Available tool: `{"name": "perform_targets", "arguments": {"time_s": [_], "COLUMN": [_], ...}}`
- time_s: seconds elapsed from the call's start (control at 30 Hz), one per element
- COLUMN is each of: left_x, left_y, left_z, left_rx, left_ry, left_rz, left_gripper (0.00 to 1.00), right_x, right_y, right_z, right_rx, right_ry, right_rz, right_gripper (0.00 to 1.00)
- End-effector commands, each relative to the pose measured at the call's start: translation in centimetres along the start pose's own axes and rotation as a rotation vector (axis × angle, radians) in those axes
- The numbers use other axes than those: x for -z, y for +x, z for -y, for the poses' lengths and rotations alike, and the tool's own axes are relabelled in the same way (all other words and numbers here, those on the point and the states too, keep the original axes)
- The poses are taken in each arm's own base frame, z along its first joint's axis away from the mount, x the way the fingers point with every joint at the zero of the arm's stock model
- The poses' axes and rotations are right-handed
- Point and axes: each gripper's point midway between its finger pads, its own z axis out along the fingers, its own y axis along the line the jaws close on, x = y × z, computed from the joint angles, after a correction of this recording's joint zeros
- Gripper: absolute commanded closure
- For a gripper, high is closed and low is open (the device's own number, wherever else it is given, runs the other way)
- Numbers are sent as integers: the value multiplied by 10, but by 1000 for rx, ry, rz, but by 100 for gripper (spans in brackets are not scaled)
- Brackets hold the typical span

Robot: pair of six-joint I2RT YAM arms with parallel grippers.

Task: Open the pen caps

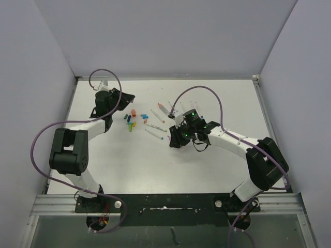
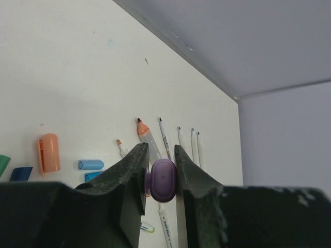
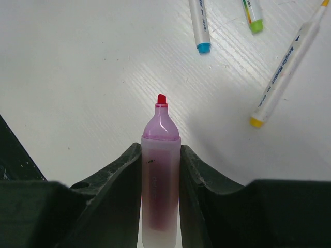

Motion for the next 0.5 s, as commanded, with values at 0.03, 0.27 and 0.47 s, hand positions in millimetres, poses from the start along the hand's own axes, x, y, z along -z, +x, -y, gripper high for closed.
{"name": "perform_targets", "arguments": {"time_s": [0.03, 0.27, 0.47], "left_x": [4, 26, 46], "left_y": [-2, 26, 57], "left_z": [23, 3, -26], "left_rx": [-53, -46, -40], "left_ry": [51, 21, -37], "left_rz": [24, -50, -126], "left_gripper": [100, 100, 100], "right_x": [18, 28, 34], "right_y": [-26, -56, -81], "right_z": [1, 45, 74], "right_rx": [41, 26, 18], "right_ry": [37, 215, 322], "right_rz": [77, 150, 198], "right_gripper": [100, 100, 100]}}
